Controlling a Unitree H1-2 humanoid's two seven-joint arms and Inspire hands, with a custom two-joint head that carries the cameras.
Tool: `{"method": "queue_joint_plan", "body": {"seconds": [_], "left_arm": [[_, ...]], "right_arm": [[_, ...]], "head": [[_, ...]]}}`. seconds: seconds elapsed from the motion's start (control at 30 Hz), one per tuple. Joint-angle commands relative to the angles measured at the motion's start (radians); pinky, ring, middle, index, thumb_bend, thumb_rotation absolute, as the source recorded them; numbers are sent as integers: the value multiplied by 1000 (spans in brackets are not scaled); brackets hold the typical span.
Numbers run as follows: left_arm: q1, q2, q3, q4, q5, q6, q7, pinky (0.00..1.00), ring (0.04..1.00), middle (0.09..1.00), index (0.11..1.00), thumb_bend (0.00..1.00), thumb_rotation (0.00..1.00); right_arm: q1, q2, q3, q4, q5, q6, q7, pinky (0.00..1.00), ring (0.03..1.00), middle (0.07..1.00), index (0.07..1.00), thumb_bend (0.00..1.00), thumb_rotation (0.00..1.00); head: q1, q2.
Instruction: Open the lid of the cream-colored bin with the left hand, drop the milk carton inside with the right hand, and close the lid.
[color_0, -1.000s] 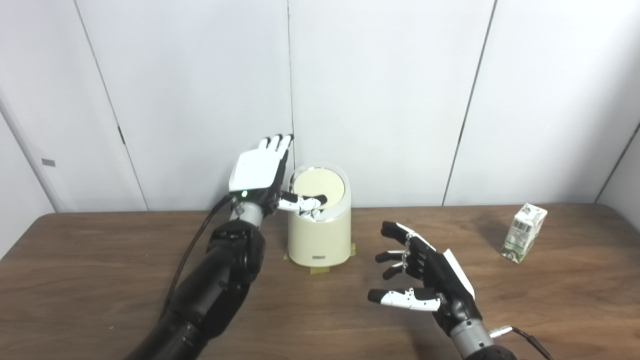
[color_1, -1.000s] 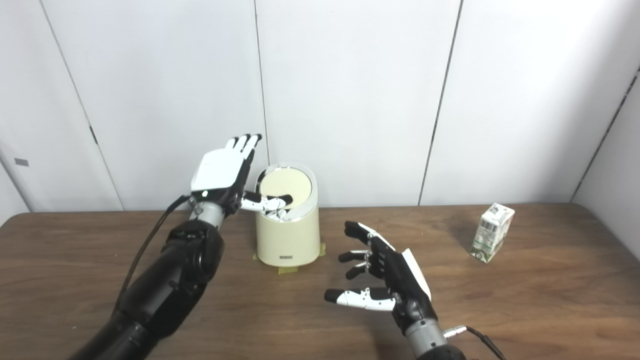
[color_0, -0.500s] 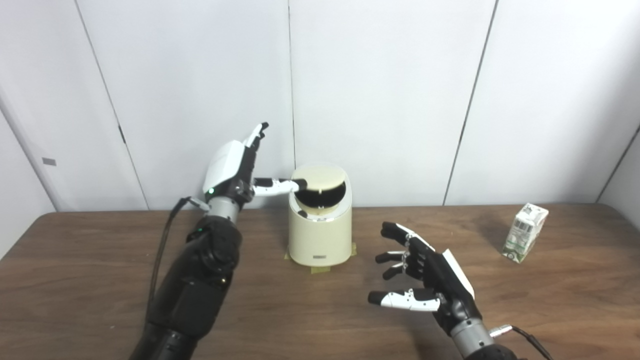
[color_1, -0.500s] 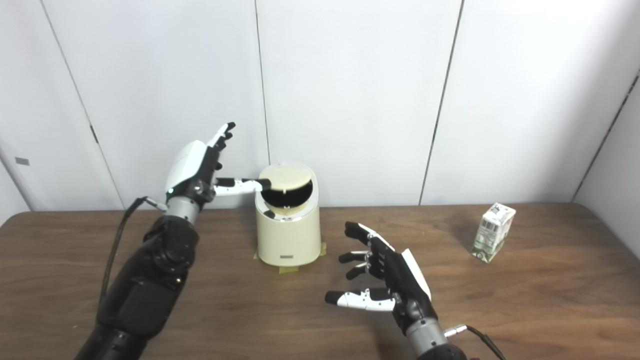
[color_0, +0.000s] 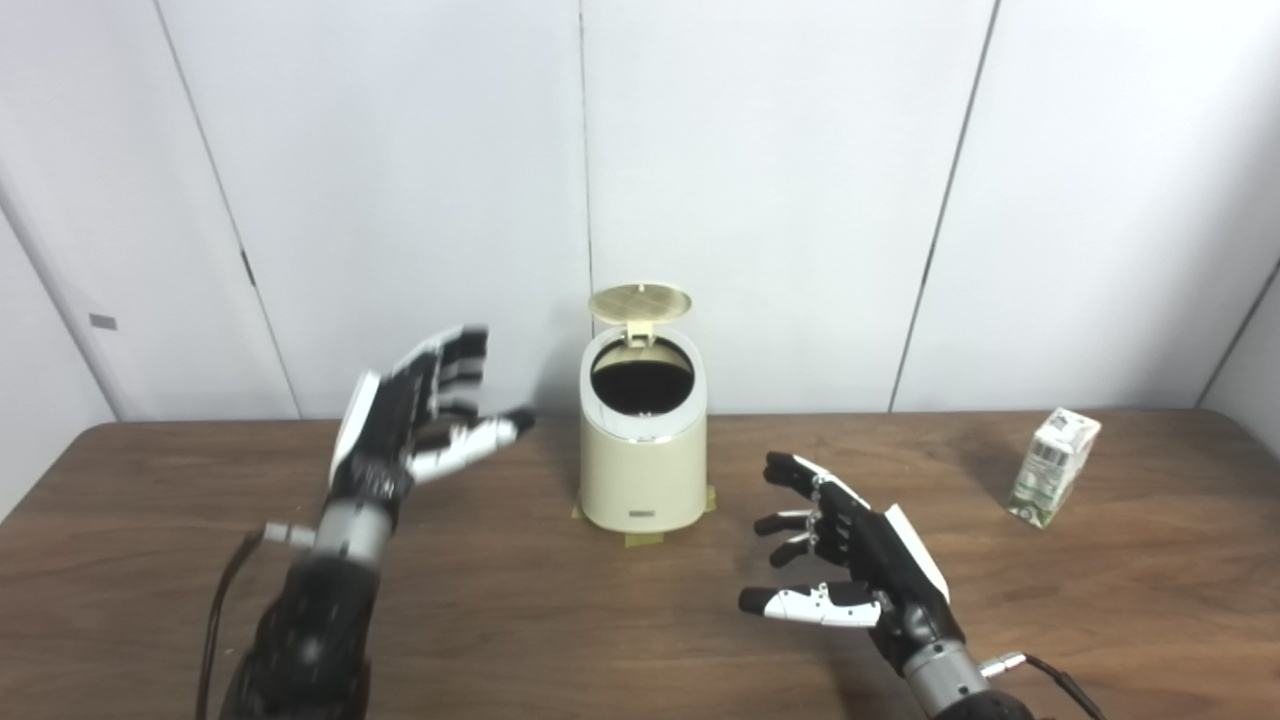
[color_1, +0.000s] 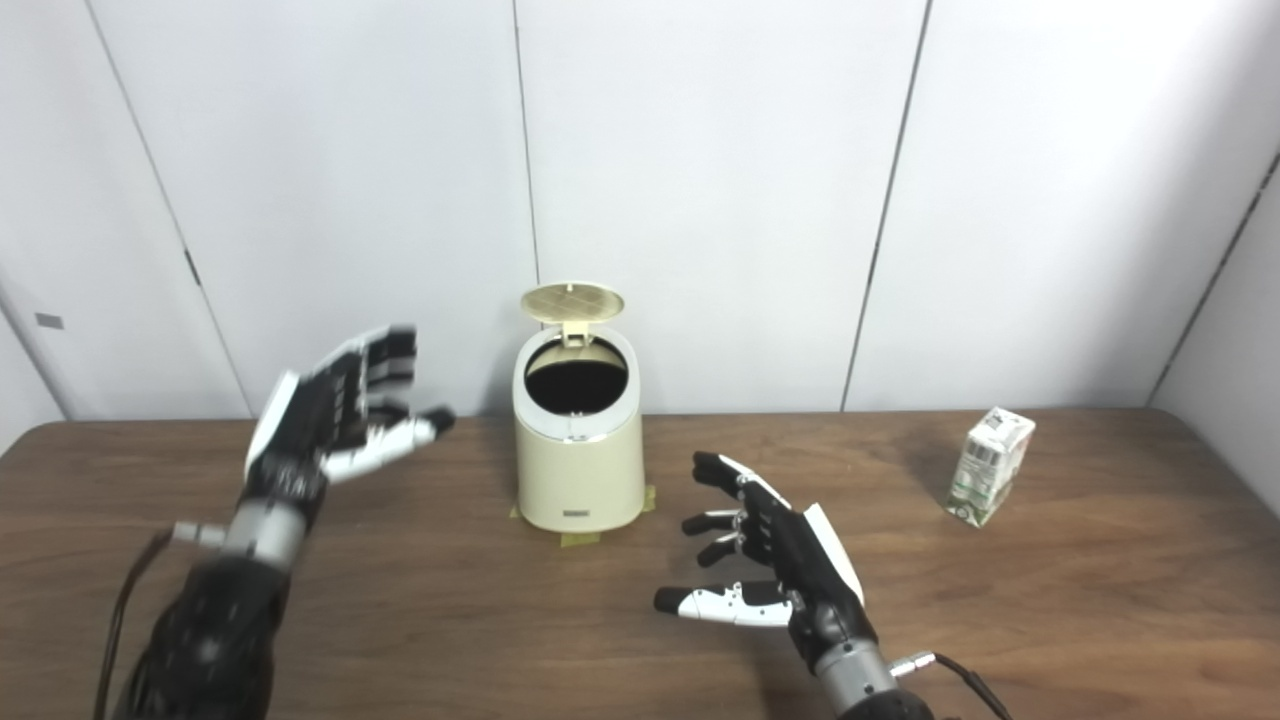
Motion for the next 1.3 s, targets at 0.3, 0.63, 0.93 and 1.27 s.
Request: {"method": "queue_joint_plan", "body": {"seconds": [0.3, 0.63, 0.93, 1.27], "left_arm": [[154, -7, 12, -29, -49, -245, 11, 667, 753, 772, 797, 798, 287], [225, -49, 18, 54, -112, -382, 10, 616, 745, 796, 804, 677, 196], [211, -26, 38, 106, -115, -395, 16, 663, 778, 816, 823, 644, 153], [194, 4, 43, 150, -108, -430, 12, 708, 782, 814, 817, 594, 115]], "right_arm": [[-48, -28, -97, 65, 139, -231, -5, 612, 735, 836, 838, 855, 159], [-72, -97, -101, 157, 142, -338, 46, 722, 820, 923, 982, 974, 289], [-169, -152, -177, 241, -120, -445, -163, 553, 672, 758, 764, 759, 57], [-235, -314, -207, 142, -184, -197, -128, 586, 706, 812, 793, 786, 0]], "head": [[-15, -31], [-101, -57], [-218, -83], [-264, -90]]}}
